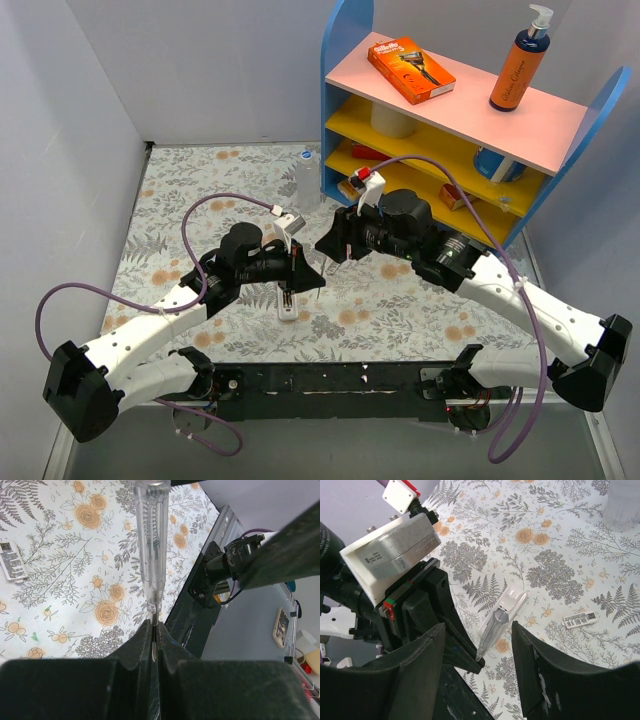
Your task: Unload the batteries from the remote control
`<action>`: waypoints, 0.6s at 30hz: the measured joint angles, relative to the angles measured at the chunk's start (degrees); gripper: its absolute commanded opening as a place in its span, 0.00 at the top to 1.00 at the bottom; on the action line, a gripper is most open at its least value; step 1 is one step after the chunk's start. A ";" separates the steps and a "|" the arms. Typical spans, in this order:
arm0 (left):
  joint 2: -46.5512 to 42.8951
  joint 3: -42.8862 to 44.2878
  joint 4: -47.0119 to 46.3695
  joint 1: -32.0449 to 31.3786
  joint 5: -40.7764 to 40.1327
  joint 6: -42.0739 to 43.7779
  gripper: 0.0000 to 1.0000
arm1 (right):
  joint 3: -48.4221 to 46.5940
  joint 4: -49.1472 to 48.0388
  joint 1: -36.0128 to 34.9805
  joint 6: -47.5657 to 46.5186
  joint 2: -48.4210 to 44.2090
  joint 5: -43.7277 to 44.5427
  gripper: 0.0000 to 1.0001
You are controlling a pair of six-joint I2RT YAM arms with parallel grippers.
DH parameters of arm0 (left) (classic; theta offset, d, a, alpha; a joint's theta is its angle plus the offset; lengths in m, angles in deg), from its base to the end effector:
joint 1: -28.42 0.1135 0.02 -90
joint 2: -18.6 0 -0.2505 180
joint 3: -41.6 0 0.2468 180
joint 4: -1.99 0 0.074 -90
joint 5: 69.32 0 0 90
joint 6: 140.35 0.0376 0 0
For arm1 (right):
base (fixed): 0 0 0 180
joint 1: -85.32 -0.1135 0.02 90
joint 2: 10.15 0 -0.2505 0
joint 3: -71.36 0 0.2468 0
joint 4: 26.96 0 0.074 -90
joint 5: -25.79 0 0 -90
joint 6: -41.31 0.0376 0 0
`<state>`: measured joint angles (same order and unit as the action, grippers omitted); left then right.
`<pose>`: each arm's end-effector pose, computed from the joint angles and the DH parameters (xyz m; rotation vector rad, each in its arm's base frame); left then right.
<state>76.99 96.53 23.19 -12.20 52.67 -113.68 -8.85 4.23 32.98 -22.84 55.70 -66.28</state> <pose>0.1626 -0.1657 0.2678 -0.0390 2.3809 -1.5966 0.1599 0.2093 0.3710 -0.4800 1.9233 0.9556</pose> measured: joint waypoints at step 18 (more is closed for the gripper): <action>-3.65 -1.07 0.59 0.00 -1.11 2.51 1.00 | -1.42 -0.22 1.29 -9.49 4.96 -7.72 0.50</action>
<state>73.34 95.46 23.78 -12.20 51.56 -111.17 -10.27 4.01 34.27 -32.33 60.66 -73.99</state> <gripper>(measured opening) 0.032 0.553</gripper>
